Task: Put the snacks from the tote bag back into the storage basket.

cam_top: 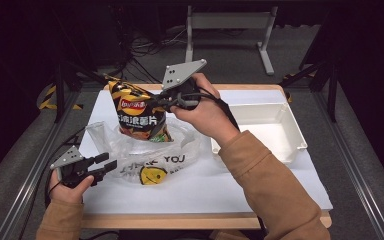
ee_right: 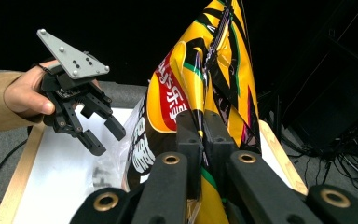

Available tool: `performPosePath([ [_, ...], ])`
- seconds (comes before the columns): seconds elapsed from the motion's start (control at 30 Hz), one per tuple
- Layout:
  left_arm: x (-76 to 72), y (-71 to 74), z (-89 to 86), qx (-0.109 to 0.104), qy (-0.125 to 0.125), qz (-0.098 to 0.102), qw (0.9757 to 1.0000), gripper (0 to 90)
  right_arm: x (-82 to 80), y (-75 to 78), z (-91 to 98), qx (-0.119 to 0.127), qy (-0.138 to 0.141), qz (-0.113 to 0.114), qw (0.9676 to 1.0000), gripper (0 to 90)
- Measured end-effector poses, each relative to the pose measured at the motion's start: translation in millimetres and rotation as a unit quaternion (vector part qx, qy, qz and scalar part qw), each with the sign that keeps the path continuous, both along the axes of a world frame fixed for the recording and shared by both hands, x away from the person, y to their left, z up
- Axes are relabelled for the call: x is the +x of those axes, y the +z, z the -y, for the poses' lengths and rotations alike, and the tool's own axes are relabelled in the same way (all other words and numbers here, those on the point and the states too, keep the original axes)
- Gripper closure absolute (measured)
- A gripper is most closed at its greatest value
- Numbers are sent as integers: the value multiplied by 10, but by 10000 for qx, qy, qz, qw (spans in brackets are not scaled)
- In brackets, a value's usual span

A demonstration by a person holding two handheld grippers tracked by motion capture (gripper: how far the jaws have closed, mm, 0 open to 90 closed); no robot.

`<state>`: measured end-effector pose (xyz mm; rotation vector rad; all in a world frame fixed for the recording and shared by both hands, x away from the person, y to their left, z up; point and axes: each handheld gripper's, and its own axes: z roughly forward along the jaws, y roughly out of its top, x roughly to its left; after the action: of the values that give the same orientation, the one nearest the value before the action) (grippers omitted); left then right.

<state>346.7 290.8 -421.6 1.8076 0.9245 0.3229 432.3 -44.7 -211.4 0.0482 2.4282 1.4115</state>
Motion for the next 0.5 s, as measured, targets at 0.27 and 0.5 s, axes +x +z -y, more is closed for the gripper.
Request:
performPosePath([
  [0.27, 8, -8, 0, 16, 108, -30, 9999, 444, -16, 179, 142, 90, -37, 67, 9999, 878],
  [0.5, 22, -16, 3, 107, 83, -37, 9999, 424, -23, 303, 275, 172, -83, 192, 9996, 877],
])
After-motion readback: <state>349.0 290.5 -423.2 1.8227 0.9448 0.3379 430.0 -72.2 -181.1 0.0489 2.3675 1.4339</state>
